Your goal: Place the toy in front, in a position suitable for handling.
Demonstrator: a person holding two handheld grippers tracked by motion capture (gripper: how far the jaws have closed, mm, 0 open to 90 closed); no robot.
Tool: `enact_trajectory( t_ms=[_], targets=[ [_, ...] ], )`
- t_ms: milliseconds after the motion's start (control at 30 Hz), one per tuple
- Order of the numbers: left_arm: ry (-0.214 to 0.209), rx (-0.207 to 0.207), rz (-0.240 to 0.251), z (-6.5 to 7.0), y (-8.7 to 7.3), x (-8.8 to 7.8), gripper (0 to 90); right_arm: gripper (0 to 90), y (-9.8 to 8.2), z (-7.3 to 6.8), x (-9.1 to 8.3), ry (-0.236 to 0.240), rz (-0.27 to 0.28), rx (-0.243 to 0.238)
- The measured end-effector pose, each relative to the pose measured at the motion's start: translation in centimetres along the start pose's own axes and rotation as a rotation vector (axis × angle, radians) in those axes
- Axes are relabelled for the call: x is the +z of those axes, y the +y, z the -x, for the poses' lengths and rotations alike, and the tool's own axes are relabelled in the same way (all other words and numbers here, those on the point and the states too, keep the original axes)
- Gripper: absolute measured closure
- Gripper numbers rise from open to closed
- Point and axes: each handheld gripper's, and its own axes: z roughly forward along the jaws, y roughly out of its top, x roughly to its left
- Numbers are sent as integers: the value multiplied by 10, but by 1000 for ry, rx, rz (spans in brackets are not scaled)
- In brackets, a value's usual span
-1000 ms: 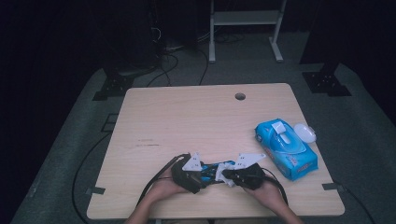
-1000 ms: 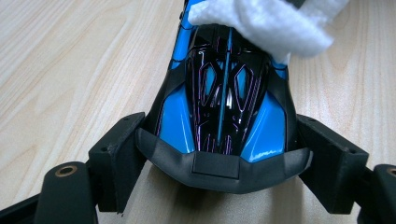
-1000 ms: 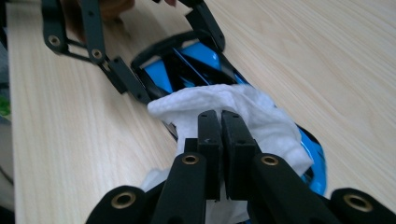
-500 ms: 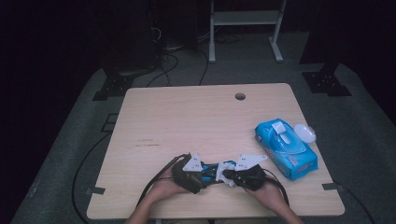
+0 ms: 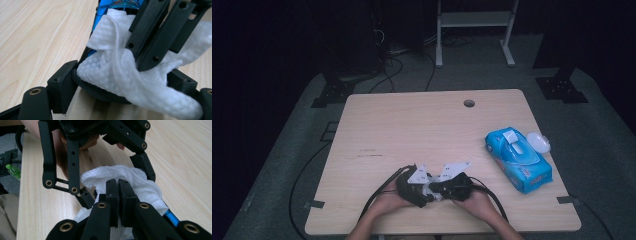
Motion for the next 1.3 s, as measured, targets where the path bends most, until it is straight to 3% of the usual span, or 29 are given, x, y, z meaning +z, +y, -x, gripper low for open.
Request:
enact_trajectory(
  t_ms=[367, 567, 600, 700, 1000, 1233, 1300],
  targets=[
    [21, -11, -19, 2, 2, 1, 205, 865, -19, 15, -29, -56, 14, 39],
    [32, -40, -24, 2, 0, -1, 163, 865, -19, 15, -29, -57, 11, 36],
    [11, -47, -16, 1, 0, -2, 179, 865, -18, 15, -28, -55, 13, 39],
    [5, -47, -13, 0, -1, -2, 220, 865, -15, 14, -25, -45, 18, 46],
    [-2, -49, -8, 0, -2, -3, 223, 866, 9, 6, 6, 5, 11, 8],
    [2, -47, -4, 0, -2, -2, 223, 866, 0, 27, -8, -57, 10, 62],
    [4, -46, -8, 0, -1, -1, 222, 866, -2, 30, -9, -57, 13, 69]
  ],
)
